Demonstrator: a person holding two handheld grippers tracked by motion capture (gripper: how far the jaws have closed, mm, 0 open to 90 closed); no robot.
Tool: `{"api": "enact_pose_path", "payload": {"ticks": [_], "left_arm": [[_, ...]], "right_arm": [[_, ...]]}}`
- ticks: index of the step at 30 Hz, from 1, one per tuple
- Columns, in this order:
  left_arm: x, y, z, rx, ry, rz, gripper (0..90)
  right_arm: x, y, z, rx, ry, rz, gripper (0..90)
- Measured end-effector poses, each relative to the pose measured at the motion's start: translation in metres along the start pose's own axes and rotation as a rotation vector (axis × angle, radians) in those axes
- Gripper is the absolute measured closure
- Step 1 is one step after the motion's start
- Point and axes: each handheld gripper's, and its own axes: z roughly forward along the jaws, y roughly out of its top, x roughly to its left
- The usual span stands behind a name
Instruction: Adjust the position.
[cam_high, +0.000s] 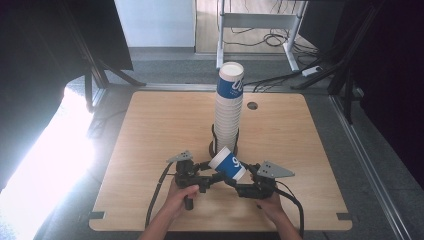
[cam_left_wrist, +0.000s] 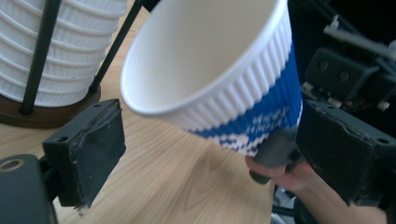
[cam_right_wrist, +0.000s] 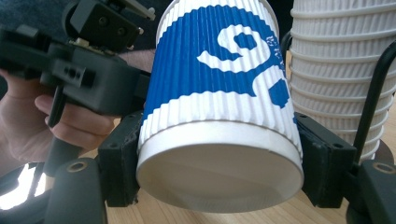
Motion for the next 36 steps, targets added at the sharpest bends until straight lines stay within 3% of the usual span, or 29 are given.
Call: {"api": "enact_pose_path", "payload": {"ticks": [16,30,36], "left_arm": [[0.012,0.007,0.009,-0.055,-0.06,-0.126,4.7],[0.015,0.007,0.012,-0.049,-0.081,-0.142,6.6],[0.014,0.008,0.011,-0.087,-0.077,-0.151,9.9]], "right_arm": [[0.006,-0.005,0.008,-0.003,0.003,-0.031,27.8],[0.008,-0.006,0.01,0.013,0.009,-0.049,27.8],[0.007,-0.006,0.011,0.015,0.009,-0.045,27.8]]}}
